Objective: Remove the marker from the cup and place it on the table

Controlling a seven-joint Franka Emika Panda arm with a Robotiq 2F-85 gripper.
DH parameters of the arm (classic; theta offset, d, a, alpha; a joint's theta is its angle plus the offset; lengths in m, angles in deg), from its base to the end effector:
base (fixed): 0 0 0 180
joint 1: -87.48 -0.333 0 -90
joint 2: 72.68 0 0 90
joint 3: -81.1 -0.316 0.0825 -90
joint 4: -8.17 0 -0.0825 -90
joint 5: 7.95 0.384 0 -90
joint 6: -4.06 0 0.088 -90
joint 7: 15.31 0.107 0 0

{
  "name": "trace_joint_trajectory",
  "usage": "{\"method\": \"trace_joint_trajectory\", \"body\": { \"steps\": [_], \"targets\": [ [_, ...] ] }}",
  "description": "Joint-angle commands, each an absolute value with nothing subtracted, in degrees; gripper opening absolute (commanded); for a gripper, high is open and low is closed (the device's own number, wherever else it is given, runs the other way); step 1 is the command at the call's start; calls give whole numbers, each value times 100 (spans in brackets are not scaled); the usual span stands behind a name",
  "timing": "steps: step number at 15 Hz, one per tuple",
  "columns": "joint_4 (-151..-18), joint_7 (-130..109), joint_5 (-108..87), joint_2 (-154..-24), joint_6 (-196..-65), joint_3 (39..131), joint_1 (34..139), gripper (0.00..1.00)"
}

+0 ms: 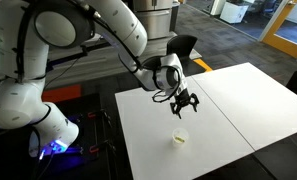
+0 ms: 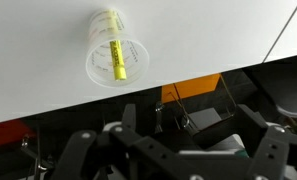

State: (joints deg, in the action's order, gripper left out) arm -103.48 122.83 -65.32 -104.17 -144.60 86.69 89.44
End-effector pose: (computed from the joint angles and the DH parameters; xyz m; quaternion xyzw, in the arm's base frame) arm 0.6196 -0.0634 0.1988 0.6419 -0.7084 0.2795 0.0899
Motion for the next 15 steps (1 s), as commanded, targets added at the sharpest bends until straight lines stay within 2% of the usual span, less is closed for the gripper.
{"method": "trace_joint_trajectory", "body": {
  "steps": [1, 9, 15],
  "targets": [
    [-10380, 12323, -6407, -10402, -14482, 8847, 8768, 100],
    [-10407, 13377, -6330, -10568, -13781, 8925, 8292, 100],
    [-10297, 13101, -6226, -10966, -14188, 8932, 8464, 100]
  ]
}}
